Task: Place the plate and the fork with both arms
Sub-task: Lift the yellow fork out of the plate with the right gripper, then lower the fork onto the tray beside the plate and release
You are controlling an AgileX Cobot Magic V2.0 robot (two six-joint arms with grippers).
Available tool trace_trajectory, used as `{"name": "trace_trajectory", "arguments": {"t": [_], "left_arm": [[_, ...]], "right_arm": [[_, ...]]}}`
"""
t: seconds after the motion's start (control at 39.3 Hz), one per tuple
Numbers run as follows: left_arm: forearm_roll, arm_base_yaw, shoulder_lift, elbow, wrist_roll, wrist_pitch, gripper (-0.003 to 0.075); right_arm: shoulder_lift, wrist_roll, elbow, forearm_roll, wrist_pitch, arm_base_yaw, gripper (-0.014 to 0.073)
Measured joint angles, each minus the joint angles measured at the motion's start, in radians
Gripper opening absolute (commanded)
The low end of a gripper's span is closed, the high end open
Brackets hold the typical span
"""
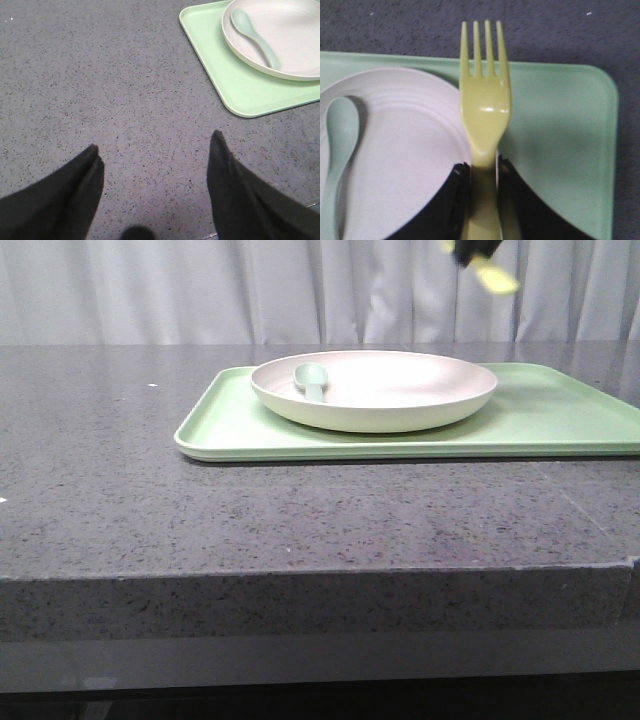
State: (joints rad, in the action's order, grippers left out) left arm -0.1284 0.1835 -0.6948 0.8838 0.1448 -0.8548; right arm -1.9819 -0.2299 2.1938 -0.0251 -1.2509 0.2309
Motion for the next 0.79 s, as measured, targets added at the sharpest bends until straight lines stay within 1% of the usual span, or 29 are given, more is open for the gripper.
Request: {"name": "trace_trajectory", "arguments": {"t": [0.13, 0.36, 0.51, 0.79], "left_arm": [[0.0, 0.0, 0.0, 0.0, 0.0, 0.0, 0.044], [0.0, 0.0, 0.0, 0.0, 0.0, 0.0, 0.044], [0.0, 0.0, 0.0, 0.0, 0.0, 0.0, 0.044], [0.0, 0.0, 0.0, 0.0, 0.0, 0.0, 0.044]], "right_arm": [[0.042, 0.022, -0.028, 0.0, 0.0, -0.06, 0.0096], [0.073, 0.072, -0.175, -0.001, -0.002, -0.142, 0.0096], [0.052, 0.095, -0.252, -0.004, -0.002, -0.147, 0.0096], [-0.061, 0.102, -0.258, 0.044, 0.004, -0.147, 0.0099]]}}
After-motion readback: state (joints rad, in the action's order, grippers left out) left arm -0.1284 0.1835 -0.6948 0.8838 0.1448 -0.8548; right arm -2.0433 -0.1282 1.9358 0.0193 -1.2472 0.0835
